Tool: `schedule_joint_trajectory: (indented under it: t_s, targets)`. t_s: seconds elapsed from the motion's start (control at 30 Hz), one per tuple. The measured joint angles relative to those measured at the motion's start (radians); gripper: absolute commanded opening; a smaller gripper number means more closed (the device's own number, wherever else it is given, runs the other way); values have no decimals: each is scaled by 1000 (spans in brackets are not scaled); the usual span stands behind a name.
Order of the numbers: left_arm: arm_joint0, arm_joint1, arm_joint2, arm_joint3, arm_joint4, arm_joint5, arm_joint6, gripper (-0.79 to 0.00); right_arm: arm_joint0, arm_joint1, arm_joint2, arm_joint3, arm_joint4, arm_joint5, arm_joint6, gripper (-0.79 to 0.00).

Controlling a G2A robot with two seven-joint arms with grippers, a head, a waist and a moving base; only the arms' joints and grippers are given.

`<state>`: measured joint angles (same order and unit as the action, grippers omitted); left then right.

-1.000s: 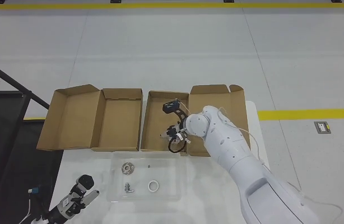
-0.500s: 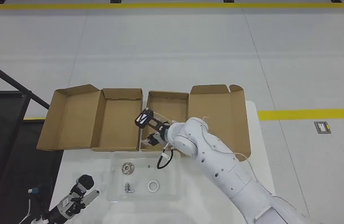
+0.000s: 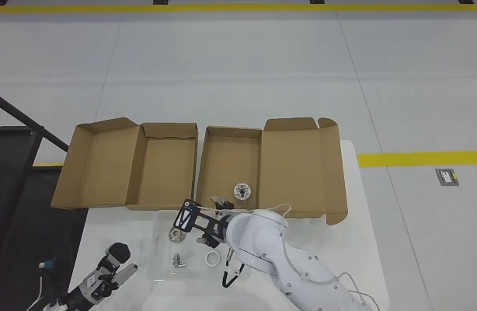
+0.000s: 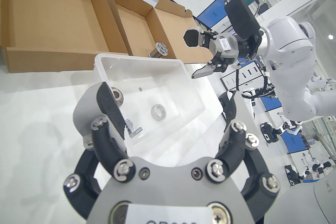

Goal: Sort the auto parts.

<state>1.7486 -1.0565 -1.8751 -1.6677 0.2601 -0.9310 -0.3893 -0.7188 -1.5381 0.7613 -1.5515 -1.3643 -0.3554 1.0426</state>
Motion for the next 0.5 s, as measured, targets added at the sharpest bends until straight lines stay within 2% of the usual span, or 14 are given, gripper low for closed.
schedule_joint_trajectory:
  t_s: [0.17,0.2,0.23,0.3,0.37,0.43,0.5]
  targets:
    - [0,0,0,0,0,0,0,0,0,0,0,0,0,-1,0,0]
    - [0,0,0,0,0,0,0,0,-2,0,0,2,0,-3,-3,-37]
    - [0,0,0,0,0,0,0,0,-5,2,-1,10,0,-15,-13,-126]
    - [0,0,0,0,0,0,0,0,1,2,-24,43,-14,-85,-37,-28]
    - [0,0,0,0,0,0,0,0,20,-6,-57,76,-24,-127,-24,-145]
    - [0,0,0,0,0,0,0,0,48,-22,-105,115,-27,-146,-5,-151]
    - [0,0,0,0,0,0,0,0,74,-40,-150,155,-27,-150,16,-191]
